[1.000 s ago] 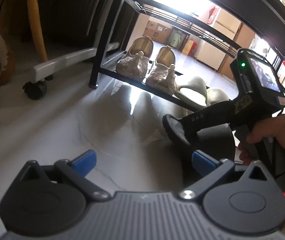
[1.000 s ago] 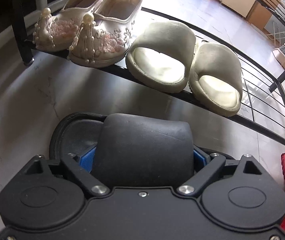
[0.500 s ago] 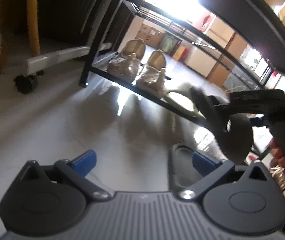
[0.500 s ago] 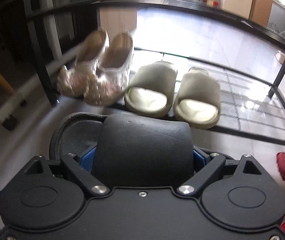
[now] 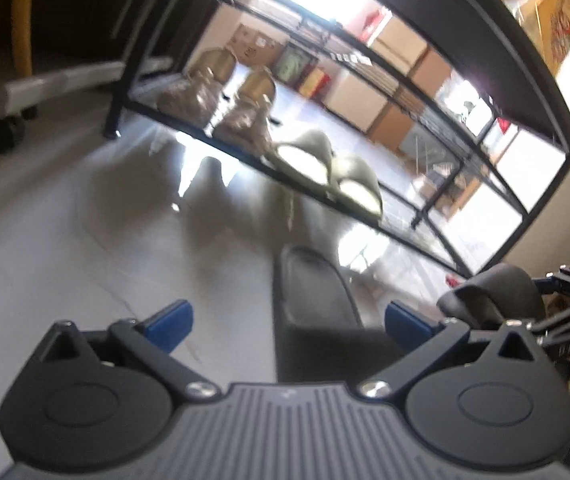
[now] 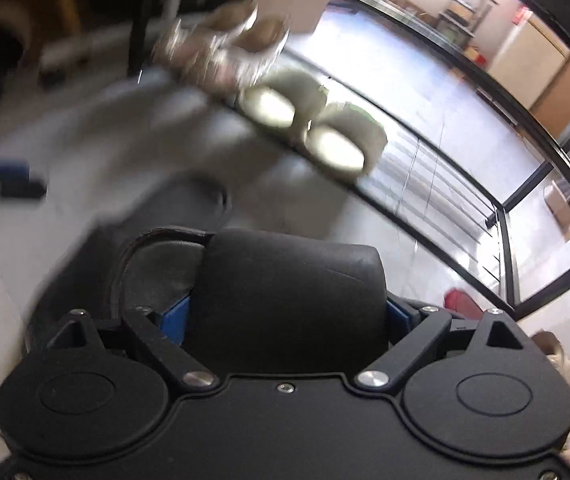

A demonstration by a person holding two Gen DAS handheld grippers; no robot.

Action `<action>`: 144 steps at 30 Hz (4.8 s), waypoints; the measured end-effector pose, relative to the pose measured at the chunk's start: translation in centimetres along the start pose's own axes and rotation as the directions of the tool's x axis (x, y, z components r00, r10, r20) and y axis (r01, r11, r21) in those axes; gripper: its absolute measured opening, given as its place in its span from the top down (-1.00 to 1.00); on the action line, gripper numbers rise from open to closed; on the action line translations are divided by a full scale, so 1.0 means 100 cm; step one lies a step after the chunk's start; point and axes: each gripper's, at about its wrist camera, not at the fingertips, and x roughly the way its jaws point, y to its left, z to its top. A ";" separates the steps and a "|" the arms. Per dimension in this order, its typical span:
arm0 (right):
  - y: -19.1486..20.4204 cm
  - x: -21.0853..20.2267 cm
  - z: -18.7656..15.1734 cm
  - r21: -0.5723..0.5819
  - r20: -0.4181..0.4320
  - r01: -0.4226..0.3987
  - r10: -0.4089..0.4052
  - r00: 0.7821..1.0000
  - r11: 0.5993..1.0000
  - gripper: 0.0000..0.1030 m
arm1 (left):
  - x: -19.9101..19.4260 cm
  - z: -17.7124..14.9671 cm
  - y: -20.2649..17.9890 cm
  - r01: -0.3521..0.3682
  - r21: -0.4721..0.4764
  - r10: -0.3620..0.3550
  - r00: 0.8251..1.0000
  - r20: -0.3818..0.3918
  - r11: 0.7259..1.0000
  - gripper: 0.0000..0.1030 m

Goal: Organize scattered shoes
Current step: 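Lower the held black slide beside the first slide and open the right tool, then move the right tool over the heels of both black slides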

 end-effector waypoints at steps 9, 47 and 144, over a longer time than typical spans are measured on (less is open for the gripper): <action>0.049 0.007 -0.046 -0.398 -0.121 -0.131 0.089 0.989 0.908 -0.78 | -0.018 -0.006 -0.015 0.072 -0.039 -0.072 0.997 -0.011 0.997 -0.99; 0.075 0.042 -0.038 -0.802 -0.201 -0.276 0.195 0.960 0.529 -0.79 | 0.000 -0.011 -0.010 0.050 -0.006 -0.050 0.997 -0.055 0.999 -0.99; 0.022 -0.004 -0.016 0.700 0.199 -0.214 0.101 0.975 0.681 -0.21 | -0.001 -0.005 0.001 -0.239 0.144 0.244 0.970 -0.020 0.960 -0.99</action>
